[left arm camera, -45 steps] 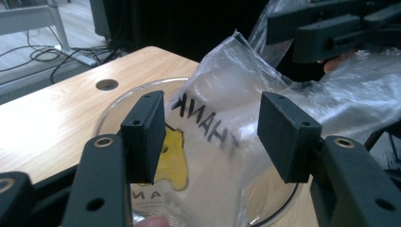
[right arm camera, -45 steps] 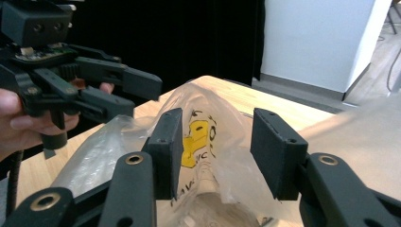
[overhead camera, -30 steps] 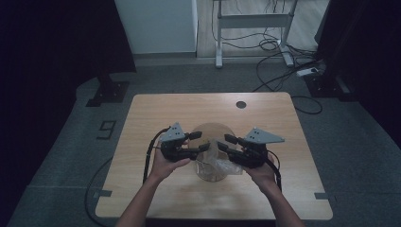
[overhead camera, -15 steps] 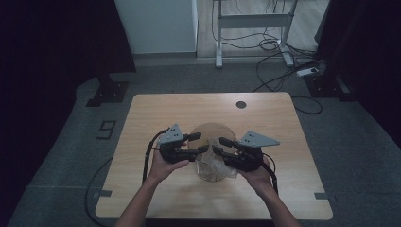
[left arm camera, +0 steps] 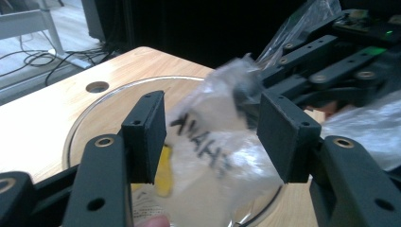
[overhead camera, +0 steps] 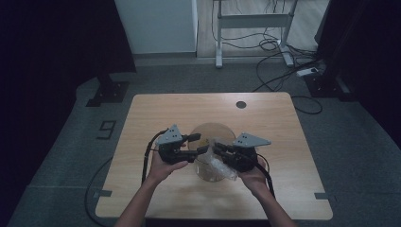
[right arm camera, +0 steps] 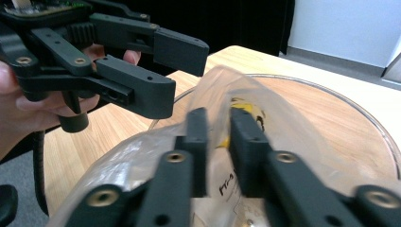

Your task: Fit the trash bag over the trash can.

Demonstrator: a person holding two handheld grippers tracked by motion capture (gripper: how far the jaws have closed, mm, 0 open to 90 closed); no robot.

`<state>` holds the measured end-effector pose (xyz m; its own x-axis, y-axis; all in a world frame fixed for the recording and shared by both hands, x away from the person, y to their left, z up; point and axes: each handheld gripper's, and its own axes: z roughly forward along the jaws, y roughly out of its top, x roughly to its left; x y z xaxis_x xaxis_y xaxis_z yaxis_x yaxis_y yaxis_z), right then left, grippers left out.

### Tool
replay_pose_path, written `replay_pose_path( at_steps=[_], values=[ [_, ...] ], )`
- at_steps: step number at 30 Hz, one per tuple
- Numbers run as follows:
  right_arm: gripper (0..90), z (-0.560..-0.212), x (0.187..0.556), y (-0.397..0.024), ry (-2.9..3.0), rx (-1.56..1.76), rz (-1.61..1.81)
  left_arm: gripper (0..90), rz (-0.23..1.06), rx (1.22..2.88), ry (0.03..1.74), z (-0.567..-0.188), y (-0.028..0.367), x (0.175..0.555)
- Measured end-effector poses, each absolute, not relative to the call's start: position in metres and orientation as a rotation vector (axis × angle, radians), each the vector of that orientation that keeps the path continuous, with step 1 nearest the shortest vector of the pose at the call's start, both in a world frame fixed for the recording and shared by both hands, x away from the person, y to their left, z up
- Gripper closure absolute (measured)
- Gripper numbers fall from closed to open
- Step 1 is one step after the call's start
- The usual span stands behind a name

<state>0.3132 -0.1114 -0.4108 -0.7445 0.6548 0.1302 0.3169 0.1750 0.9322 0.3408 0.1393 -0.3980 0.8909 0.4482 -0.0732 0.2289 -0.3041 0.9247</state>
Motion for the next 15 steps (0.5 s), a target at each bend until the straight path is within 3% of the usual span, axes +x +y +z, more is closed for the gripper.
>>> replay_pose_path(
  at_steps=[3, 15],
  values=[
    [89.0, -0.411, 0.315, -0.108, 2.157, 0.901, 1.573, 42.1, 0.234, 1.902, 0.487, -0.396, 0.138, 0.340],
    [89.5, -0.414, 0.312, -0.096, 2.195, 0.759, 1.481, 43.9, 0.211, 1.910, 0.474, -0.383, 0.134, 0.348]
  ],
)
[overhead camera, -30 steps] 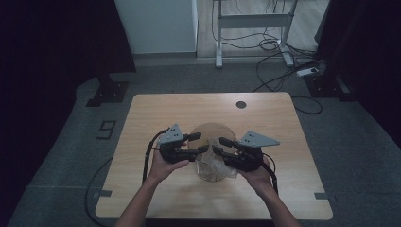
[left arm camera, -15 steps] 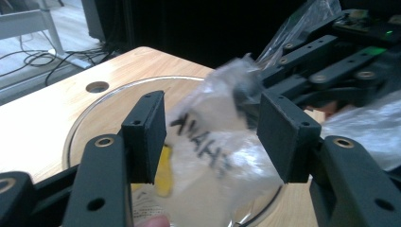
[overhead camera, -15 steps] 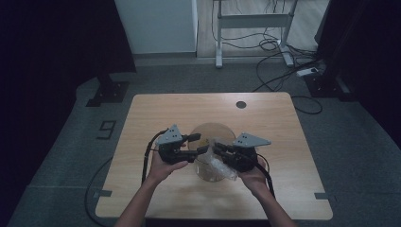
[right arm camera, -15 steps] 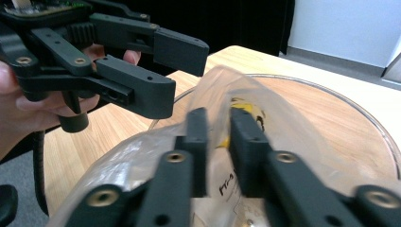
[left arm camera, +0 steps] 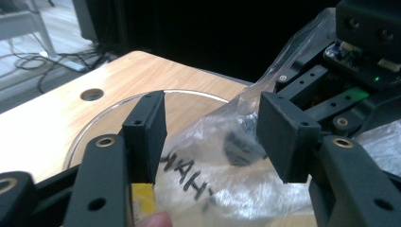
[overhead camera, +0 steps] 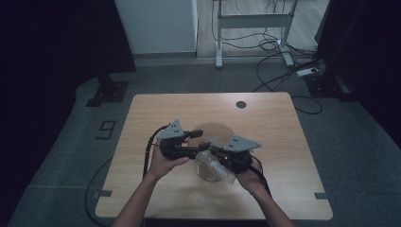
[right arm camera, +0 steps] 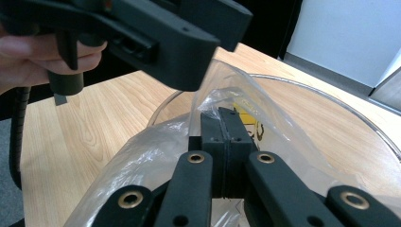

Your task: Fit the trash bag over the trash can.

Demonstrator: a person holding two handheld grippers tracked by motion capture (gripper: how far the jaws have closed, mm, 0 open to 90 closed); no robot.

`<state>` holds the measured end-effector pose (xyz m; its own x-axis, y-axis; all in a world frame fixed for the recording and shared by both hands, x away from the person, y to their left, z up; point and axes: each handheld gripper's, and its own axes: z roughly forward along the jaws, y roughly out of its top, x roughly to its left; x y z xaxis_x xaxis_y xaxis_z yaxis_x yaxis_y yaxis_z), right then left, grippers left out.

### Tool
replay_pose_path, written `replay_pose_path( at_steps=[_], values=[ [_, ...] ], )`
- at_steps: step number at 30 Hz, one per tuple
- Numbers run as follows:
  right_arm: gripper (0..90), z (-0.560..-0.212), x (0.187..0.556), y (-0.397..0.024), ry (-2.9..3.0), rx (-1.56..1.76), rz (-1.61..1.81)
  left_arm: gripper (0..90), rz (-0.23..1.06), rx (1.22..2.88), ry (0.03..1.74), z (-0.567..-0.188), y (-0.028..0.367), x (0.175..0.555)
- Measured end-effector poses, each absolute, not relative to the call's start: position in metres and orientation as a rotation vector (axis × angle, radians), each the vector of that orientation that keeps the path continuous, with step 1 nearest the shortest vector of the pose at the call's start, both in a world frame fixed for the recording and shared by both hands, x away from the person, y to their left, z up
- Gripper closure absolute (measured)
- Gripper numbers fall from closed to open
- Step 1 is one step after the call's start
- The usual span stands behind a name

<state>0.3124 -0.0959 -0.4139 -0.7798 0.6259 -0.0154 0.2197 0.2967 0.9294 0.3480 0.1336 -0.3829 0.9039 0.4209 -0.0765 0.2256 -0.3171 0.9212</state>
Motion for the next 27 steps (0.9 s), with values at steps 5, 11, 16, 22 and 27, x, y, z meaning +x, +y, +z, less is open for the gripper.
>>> replay_pose_path(
  at_steps=[5, 11, 16, 22, 27],
  values=[
    [89.5, -0.413, 0.312, -0.097, 2.194, 0.759, 1.483, 56.7, 0.207, 1.944, 0.500, -0.387, 0.129, 0.350],
    [89.5, -0.414, 0.312, -0.099, 2.196, 0.773, 1.481, 78.5, 0.196, 1.950, 0.539, -0.392, 0.130, 0.356],
    [89.5, -0.414, 0.312, -0.103, 2.190, 0.785, 1.487, 89.9, 0.180, 1.932, 0.552, -0.394, 0.134, 0.359],
    [89.5, -0.416, 0.312, -0.114, 2.163, 0.818, 1.501, 90.0, 0.218, 1.886, 0.603, -0.397, 0.145, 0.361],
    [89.5, -0.418, 0.312, -0.130, 2.133, 0.867, 1.544, 90.0, 0.182, 1.843, 0.631, -0.399, 0.161, 0.361]
  ],
)
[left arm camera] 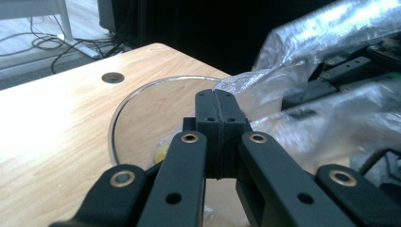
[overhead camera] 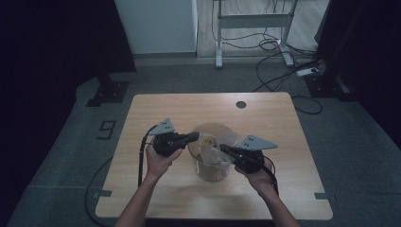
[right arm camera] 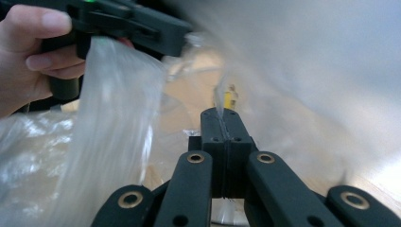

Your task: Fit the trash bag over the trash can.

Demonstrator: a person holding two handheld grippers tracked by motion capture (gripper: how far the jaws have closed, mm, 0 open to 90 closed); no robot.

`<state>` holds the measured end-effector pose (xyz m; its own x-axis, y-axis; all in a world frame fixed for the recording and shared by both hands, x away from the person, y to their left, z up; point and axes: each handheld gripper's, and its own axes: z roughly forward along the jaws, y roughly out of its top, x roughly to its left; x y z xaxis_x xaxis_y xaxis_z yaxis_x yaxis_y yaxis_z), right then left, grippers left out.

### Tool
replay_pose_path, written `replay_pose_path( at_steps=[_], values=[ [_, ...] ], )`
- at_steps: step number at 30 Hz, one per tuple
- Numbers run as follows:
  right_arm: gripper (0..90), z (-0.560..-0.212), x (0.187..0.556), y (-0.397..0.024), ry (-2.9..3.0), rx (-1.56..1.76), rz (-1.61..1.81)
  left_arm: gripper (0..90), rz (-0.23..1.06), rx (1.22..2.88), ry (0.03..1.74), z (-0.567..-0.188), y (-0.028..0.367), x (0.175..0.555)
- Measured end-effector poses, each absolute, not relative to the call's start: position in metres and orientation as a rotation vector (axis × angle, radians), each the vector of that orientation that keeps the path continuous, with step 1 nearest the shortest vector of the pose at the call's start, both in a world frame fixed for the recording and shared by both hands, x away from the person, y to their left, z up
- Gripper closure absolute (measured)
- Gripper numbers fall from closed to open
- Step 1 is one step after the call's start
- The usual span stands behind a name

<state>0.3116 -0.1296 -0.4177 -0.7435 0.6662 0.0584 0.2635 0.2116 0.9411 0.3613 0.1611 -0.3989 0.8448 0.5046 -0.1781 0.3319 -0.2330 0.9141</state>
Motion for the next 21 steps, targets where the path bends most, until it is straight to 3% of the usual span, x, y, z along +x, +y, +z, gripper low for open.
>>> replay_pose_path(
  at_steps=[21],
  values=[
    [89.4, -0.440, 0.309, -0.175, 1.991, 0.994, 1.665, 90.0, 0.104, 1.765, 0.678, -0.422, 0.194, 0.355]
  ],
)
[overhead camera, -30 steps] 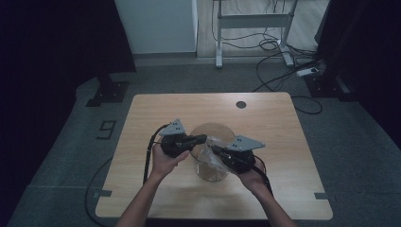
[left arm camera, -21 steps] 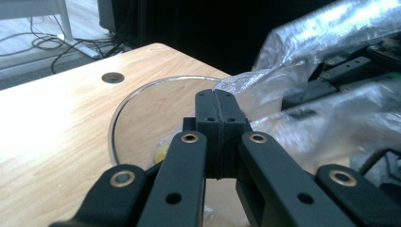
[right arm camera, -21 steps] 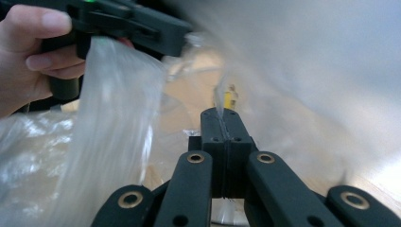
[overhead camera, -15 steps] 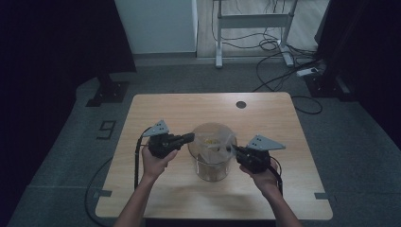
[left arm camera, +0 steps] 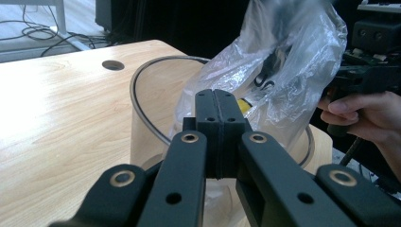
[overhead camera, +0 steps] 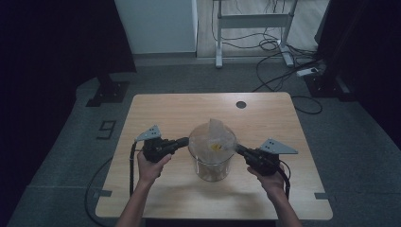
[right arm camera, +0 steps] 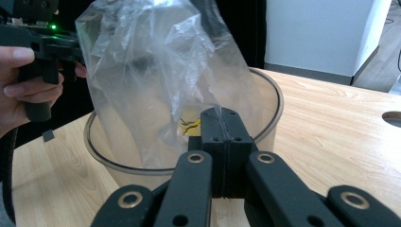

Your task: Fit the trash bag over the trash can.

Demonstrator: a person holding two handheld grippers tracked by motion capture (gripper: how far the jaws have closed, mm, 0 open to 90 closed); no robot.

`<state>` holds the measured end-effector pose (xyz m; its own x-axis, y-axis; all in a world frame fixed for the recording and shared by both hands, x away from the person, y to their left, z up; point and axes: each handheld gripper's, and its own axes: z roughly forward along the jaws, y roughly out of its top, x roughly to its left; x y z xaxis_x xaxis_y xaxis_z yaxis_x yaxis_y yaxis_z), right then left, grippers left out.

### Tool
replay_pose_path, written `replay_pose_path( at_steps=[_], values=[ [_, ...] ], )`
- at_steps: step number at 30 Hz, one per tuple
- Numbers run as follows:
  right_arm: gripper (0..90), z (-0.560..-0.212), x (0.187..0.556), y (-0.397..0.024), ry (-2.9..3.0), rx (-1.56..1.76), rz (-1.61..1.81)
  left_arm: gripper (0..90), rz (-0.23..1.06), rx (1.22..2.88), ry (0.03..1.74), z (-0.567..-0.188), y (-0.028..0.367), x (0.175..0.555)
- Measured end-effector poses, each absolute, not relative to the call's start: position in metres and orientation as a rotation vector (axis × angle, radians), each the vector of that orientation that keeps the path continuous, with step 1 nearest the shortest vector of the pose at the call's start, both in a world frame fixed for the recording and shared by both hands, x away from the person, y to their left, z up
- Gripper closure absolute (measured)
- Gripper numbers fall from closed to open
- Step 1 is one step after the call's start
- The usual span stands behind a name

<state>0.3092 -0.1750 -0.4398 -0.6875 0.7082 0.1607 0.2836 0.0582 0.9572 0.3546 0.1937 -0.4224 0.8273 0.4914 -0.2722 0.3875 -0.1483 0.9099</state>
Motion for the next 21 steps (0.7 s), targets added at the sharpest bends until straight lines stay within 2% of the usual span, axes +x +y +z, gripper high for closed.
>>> replay_pose_path(
  at_steps=[9, 21],
  values=[
    [89.4, -0.452, 0.306, -0.179, 1.952, 0.978, 1.678, 90.0, 0.163, 1.759, 0.692, -0.432, 0.198, 0.352],
    [89.4, -0.445, 0.298, -0.192, 1.884, 0.925, 1.655, 90.0, 0.195, 1.756, 0.701, -0.432, 0.208, 0.349]
  ],
)
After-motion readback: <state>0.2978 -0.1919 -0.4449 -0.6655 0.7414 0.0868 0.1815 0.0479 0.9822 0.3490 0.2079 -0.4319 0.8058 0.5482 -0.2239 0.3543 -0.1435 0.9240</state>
